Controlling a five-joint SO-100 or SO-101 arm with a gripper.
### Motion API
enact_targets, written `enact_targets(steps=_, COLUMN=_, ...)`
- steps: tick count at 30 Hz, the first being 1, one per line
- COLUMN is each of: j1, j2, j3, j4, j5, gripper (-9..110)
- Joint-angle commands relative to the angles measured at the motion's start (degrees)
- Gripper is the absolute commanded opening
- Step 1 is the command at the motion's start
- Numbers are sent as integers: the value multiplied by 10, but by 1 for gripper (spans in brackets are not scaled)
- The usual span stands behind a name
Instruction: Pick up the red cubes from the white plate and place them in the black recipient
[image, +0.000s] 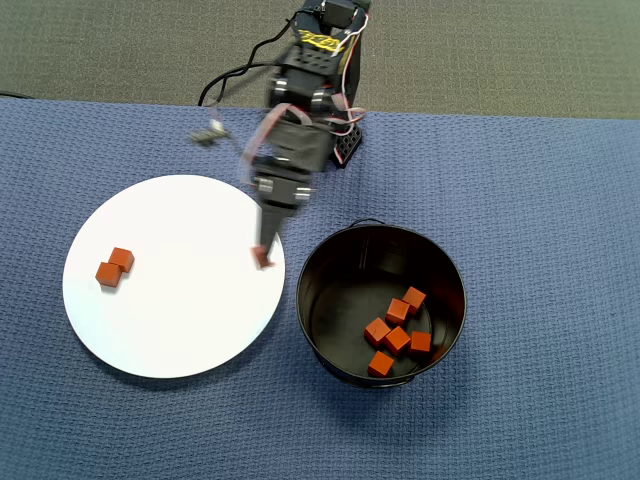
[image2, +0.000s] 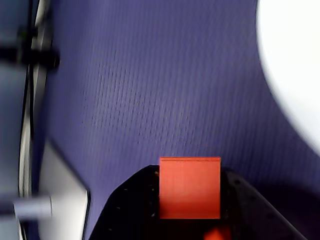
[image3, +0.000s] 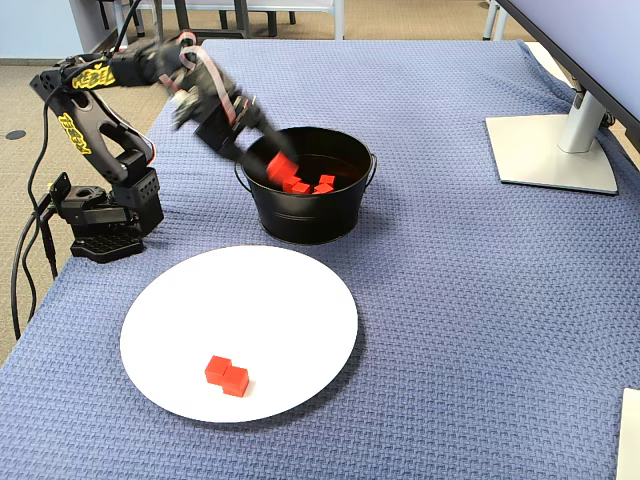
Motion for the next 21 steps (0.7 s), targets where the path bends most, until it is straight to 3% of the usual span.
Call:
enact_targets(steps=1, j1=-145, j2=-11, j3=-56, j4=43, j5=3, gripper=41)
enact_targets(steps=3, j1=-100, j2=3, j3=-82, j4=56, j5=4, gripper=40)
enact_targets(steps=5, j1=-24, j2=18, j3=-72, j4=34, j5=-33, gripper=31)
enact_targets(steps=13, j1=263, j2=11, j3=49, j4=-126, j5=-258, gripper=29)
enact_targets(steps=18, j1=352, j2=-67, j3=99, j4=-214, j5=-378, gripper=28)
enact_targets(steps=21, j1=384, j2=-120, j3=103, j4=-200, j5=-488, gripper=27)
